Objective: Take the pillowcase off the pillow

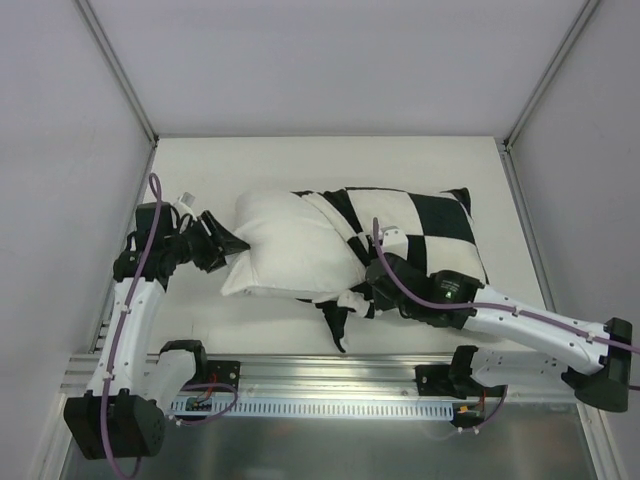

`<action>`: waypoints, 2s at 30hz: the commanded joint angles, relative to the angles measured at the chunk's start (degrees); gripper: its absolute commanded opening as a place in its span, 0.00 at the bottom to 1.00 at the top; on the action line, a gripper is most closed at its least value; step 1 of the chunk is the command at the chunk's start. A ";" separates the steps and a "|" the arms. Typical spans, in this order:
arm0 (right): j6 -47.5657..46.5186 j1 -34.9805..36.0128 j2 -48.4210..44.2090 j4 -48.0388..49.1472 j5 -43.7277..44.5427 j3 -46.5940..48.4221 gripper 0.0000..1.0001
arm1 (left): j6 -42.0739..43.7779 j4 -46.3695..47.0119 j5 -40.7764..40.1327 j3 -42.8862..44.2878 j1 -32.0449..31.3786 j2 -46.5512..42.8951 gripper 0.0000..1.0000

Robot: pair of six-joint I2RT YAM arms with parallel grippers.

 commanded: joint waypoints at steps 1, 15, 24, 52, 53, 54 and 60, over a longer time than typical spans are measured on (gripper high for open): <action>-5.75 0.01 -3.32 -5.98 2.95 1.35 0.01 | 2.87 3.57 2.73 -4.13 0.98 -4.40 0.57; -10.69 1.33 -11.67 -10.81 -2.68 2.48 0.96 | 2.18 2.51 -5.80 13.96 1.06 14.57 0.99; -17.79 -0.68 -5.71 -3.87 1.63 23.44 0.96 | 2.79 4.36 -6.75 15.62 -3.84 23.97 0.99; -19.74 -16.68 54.17 -11.60 -17.01 69.29 0.17 | 6.48 6.38 -4.48 6.94 -13.35 10.11 0.00; -19.48 -17.38 53.46 -11.52 -16.57 68.24 0.03 | 6.66 6.47 -4.48 6.67 -13.35 9.23 0.00; -18.87 -18.26 52.67 -11.51 -15.78 67.54 0.01 | 6.75 6.47 -4.65 6.50 -13.18 8.17 0.00; -13.94 -28.36 34.07 -0.65 -19.55 50.78 0.01 | 7.72 5.50 0.52 5.18 -5.72 7.37 0.00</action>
